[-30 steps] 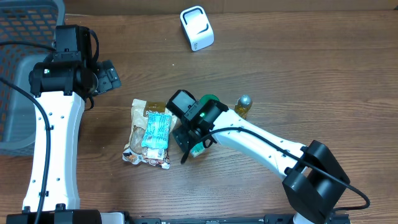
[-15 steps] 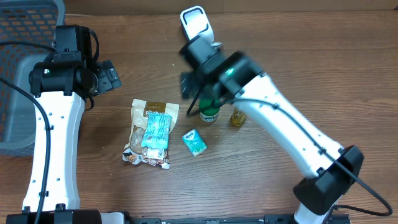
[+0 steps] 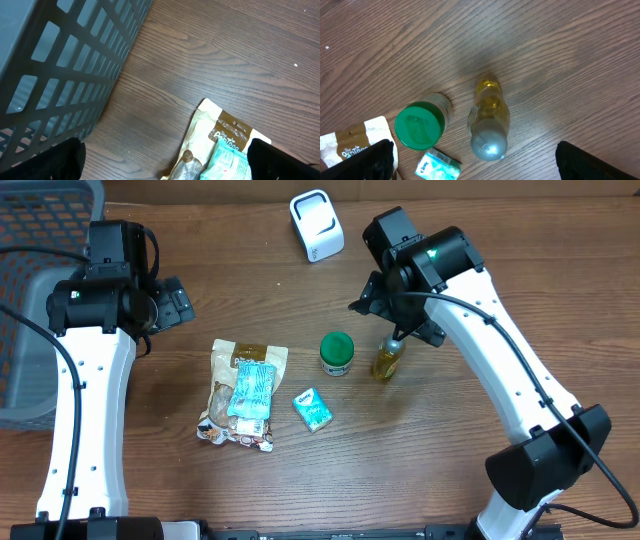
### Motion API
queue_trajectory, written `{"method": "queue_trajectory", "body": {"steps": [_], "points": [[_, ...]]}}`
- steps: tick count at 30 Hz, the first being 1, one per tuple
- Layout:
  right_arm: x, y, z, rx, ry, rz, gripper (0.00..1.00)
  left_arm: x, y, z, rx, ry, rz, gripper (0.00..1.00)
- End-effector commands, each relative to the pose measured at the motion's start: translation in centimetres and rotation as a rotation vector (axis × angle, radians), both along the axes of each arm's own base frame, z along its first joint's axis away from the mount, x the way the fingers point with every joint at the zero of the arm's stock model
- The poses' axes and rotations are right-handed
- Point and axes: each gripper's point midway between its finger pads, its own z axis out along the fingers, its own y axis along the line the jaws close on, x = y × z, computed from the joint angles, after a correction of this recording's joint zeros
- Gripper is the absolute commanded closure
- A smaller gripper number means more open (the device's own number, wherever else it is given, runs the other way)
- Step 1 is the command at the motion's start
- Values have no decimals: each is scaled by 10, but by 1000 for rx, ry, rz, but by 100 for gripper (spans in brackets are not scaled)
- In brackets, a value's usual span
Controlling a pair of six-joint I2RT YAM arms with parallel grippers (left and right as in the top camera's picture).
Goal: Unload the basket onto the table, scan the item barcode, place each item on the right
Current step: 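Lower the right gripper around the yellow oil bottle and close it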
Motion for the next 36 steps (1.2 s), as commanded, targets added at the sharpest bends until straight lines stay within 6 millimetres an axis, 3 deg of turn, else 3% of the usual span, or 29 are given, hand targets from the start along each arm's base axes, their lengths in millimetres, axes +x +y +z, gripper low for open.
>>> {"method": "queue_trajectory", "body": {"steps": [1, 9, 29, 36], "points": [[-5, -1, -2, 1, 3, -31, 0, 0, 3, 5, 18, -11, -3, 1], [-8, -3, -20, -16, 33, -34, 0, 0, 3, 5, 18, -11, -3, 0], [1, 2, -40, 3, 8, -57, 0, 0, 3, 5, 18, -11, -3, 0], [-1, 1, -62, 3, 19, -89, 2, 0, 3, 5, 18, -11, -3, 0]]}}
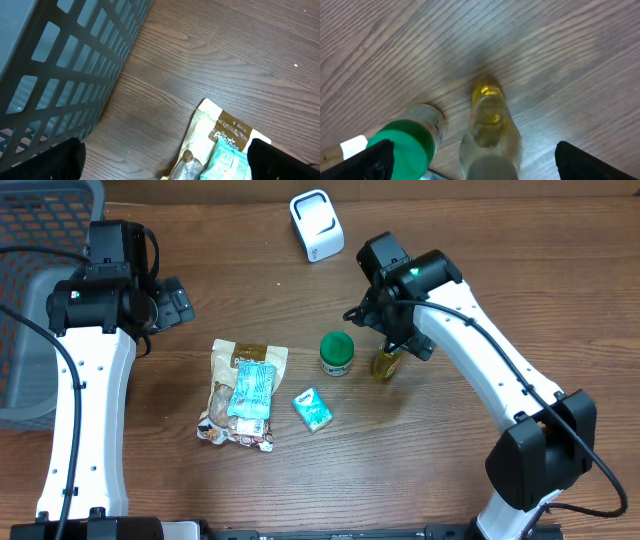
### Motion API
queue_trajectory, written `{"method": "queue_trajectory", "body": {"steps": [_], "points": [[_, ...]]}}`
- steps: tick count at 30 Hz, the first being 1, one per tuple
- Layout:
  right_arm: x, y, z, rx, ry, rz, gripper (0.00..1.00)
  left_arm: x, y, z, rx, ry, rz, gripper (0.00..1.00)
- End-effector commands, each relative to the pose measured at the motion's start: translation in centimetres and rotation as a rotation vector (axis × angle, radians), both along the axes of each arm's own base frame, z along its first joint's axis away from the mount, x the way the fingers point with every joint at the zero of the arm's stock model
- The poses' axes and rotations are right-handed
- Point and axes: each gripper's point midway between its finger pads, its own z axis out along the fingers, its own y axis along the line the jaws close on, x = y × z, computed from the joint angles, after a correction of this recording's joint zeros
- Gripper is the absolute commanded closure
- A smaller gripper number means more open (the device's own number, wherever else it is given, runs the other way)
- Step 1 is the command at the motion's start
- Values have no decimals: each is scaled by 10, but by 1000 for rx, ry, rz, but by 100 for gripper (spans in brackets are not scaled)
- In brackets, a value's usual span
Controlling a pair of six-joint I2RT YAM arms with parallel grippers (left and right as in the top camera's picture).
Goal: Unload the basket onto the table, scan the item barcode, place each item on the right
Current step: 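Lower the right gripper around the yellow oil bottle and close it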
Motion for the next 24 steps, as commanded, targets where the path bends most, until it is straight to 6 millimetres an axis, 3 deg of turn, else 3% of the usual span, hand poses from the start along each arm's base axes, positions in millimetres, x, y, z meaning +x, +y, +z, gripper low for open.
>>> {"method": "queue_trajectory", "body": {"steps": [1, 7, 14, 20, 24], "points": [[-3, -1, -8, -1, -4, -21, 4, 0, 3, 5, 18, -11, -3, 1], [-6, -2, -16, 2, 4, -68, 25, 0, 3, 5, 18, -11, -3, 0], [-7, -1, -19, 15, 7, -114, 25, 0, 3, 5, 17, -11, -3, 0], [-11, -1, -36, 24, 23, -119, 26, 0, 3, 5, 18, -11, -3, 1], [-12, -1, -37, 22, 27, -119, 31, 0, 3, 5, 18, -11, -3, 0]]}}
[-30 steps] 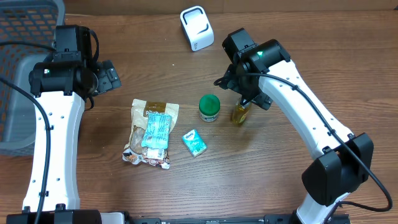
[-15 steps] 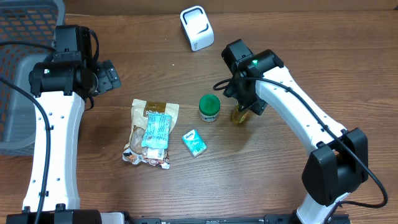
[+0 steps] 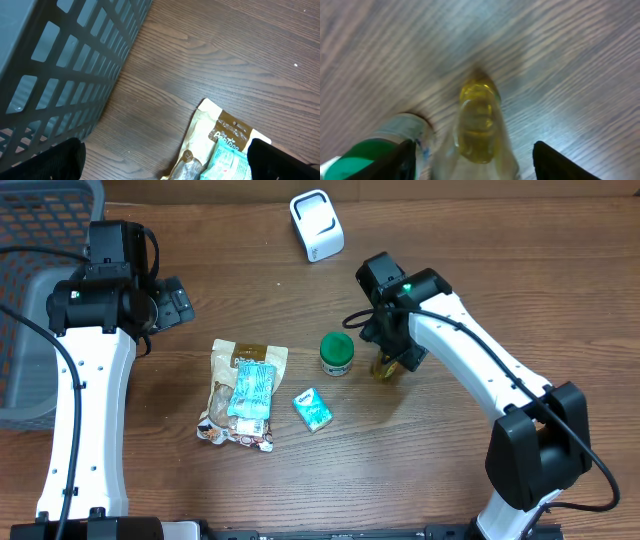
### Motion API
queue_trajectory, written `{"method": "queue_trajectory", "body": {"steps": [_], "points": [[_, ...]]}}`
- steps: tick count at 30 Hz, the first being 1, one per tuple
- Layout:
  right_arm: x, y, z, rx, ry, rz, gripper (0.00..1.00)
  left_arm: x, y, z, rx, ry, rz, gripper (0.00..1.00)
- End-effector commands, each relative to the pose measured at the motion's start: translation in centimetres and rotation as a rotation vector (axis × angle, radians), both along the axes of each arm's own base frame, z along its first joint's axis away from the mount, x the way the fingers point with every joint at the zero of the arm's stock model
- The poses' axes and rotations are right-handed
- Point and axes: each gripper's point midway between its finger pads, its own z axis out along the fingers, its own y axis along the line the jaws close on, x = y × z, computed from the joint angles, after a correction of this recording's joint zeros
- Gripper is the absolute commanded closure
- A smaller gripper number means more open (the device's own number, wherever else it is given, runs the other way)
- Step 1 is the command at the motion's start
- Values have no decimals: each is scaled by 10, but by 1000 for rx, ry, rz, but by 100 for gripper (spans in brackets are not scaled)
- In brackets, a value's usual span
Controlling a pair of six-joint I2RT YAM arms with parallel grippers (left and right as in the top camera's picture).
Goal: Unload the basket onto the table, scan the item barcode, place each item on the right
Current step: 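Lower the right gripper around the yellow oil bottle and close it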
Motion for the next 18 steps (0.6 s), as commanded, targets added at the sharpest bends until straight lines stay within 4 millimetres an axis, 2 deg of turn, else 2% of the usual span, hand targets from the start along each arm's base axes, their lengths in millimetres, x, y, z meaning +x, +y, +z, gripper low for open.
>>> {"method": "queue_trajectory", "body": {"steps": [1, 4, 13, 18], "points": [[0, 2, 4, 11, -15, -7, 32, 1, 3, 5, 18, -11, -3, 0], [-1, 2, 4, 10, -13, -7, 35, 1, 3, 5, 18, -11, -3, 0], [-1, 12, 3, 91, 11, -12, 34, 1, 3, 5, 18, -11, -3, 0], [1, 10, 3, 89, 3, -18, 36, 1, 3, 5, 18, -11, -3, 0]]}}
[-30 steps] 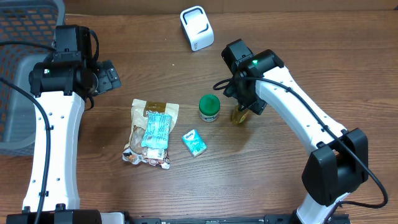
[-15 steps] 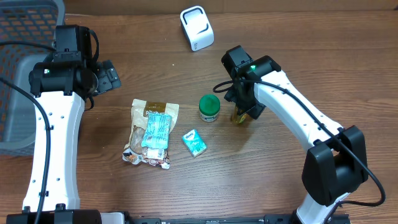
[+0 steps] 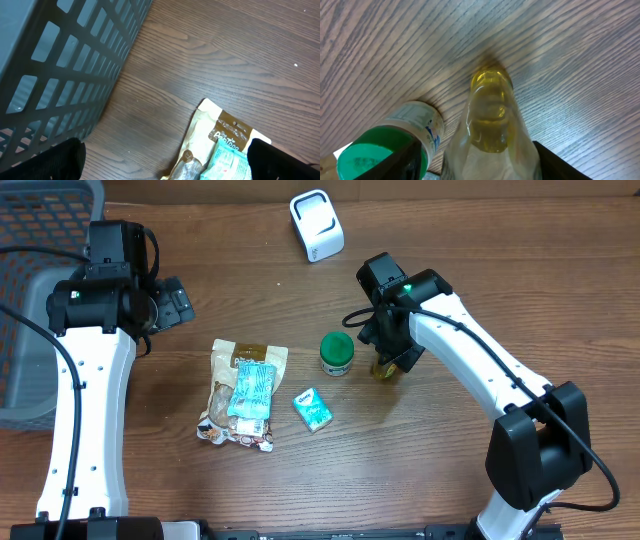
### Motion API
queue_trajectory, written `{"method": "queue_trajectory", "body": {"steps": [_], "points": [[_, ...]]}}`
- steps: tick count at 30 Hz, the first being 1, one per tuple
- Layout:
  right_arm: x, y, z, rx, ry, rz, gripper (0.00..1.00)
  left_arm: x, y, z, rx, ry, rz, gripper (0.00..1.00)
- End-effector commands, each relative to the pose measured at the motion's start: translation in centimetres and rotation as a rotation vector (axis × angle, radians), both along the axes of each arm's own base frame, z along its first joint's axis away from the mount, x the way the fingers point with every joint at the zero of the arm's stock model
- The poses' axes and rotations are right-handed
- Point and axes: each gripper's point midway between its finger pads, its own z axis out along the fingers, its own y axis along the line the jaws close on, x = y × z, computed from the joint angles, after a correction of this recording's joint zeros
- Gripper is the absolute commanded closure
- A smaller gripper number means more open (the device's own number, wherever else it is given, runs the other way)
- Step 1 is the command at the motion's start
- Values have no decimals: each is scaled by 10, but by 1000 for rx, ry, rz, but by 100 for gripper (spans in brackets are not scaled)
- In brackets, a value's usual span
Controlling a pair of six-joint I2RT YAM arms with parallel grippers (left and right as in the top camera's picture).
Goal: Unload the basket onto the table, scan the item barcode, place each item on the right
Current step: 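Lower the right gripper around the yellow oil bottle and close it, then lift the oil bottle and tilt it sideways with the right gripper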
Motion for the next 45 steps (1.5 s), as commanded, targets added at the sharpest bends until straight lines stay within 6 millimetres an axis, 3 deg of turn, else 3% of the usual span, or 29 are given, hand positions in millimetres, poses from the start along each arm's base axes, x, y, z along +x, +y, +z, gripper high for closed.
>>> {"method": "queue_trajectory", "body": {"steps": [1, 19, 23, 28, 30, 34, 35, 39, 44, 45], "points": [[2, -2, 4, 17, -14, -17, 35, 0, 3, 5, 18, -11, -3, 0], [8, -12, 5, -44, -47, -18, 38, 0, 3, 5, 18, -11, -3, 0], [7, -11, 5, -37, -42, -17, 55, 0, 3, 5, 18, -11, -3, 0], [5, -13, 10, -34, -32, -17, 60, 0, 3, 5, 18, -11, -3, 0], [7, -14, 21, -29, -56, 21, 60, 0, 3, 5, 18, -11, -3, 0], [10, -15, 78, 14, -200, 115, 61, 0, 3, 5, 18, -11, -3, 1], [8, -15, 101, 36, -263, 137, 61, 0, 3, 5, 18, -11, -3, 0], [-6, -7, 152, 131, -404, 261, 69, 0, 3, 5, 18, -11, -3, 1], [-29, 5, 196, 243, -513, 390, 69, 0, 3, 5, 18, -11, -3, 0], [-36, 15, 205, 290, -539, 485, 69, 0, 3, 5, 18, -11, -3, 1]]}}
